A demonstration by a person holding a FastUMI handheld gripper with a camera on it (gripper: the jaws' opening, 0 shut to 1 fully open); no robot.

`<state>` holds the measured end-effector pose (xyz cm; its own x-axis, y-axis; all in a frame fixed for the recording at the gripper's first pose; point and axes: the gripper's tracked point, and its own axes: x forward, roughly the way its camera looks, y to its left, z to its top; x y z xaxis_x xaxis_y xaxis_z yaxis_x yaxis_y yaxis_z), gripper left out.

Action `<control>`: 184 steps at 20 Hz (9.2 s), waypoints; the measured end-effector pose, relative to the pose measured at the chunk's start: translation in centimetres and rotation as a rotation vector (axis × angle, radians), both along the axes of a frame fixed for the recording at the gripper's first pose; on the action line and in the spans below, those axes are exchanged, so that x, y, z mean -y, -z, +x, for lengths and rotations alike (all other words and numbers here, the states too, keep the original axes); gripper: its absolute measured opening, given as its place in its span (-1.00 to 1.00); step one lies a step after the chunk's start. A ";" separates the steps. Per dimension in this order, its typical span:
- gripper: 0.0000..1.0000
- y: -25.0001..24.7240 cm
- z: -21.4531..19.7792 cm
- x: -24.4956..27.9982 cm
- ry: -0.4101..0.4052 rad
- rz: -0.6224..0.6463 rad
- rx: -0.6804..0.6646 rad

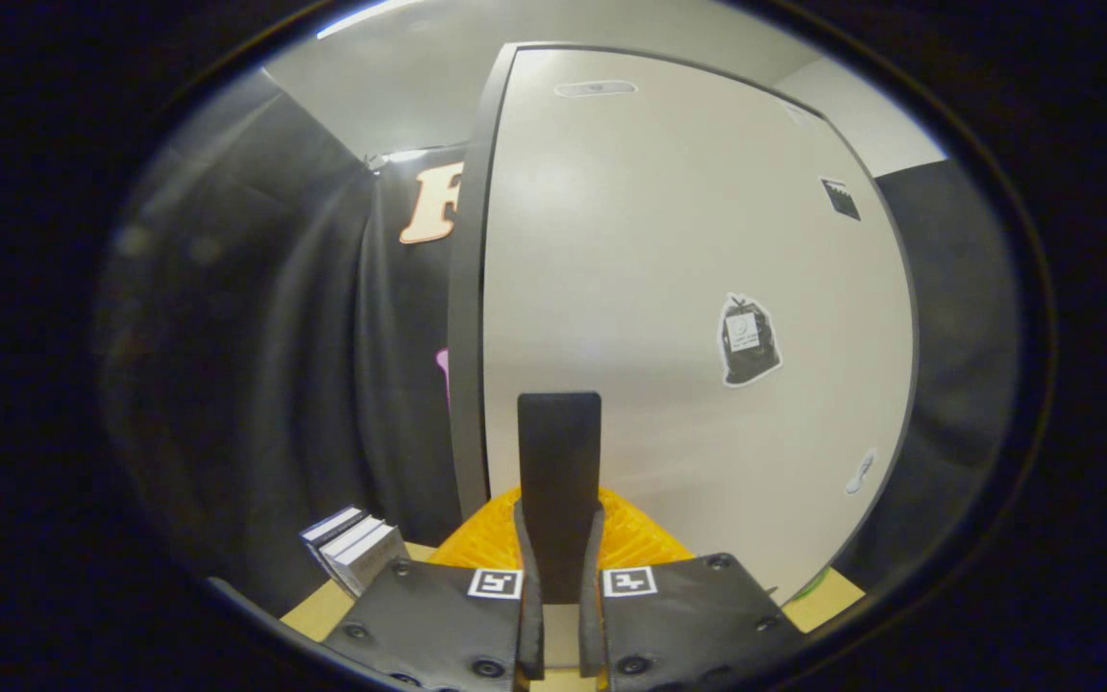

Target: Open the shoe cabinet door, grab the shoes and put them into the shoe cabinet, then close the shoe cabinet door.

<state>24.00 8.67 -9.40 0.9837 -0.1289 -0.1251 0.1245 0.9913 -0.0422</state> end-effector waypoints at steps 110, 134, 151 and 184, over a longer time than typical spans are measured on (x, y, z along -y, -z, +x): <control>-0.46 41.1 -22.6 4.1 0.068 0.136 -0.518; -0.64 49.1 -20.2 5.2 0.126 -0.005 -0.657; -0.95 41.1 -18.9 5.7 0.038 0.117 -0.603; -0.96 13.0 14.9 15.5 -0.013 -0.161 -0.293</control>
<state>38.92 -6.87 -22.39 0.9105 -0.1573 -0.3823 0.0710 0.9705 -0.2303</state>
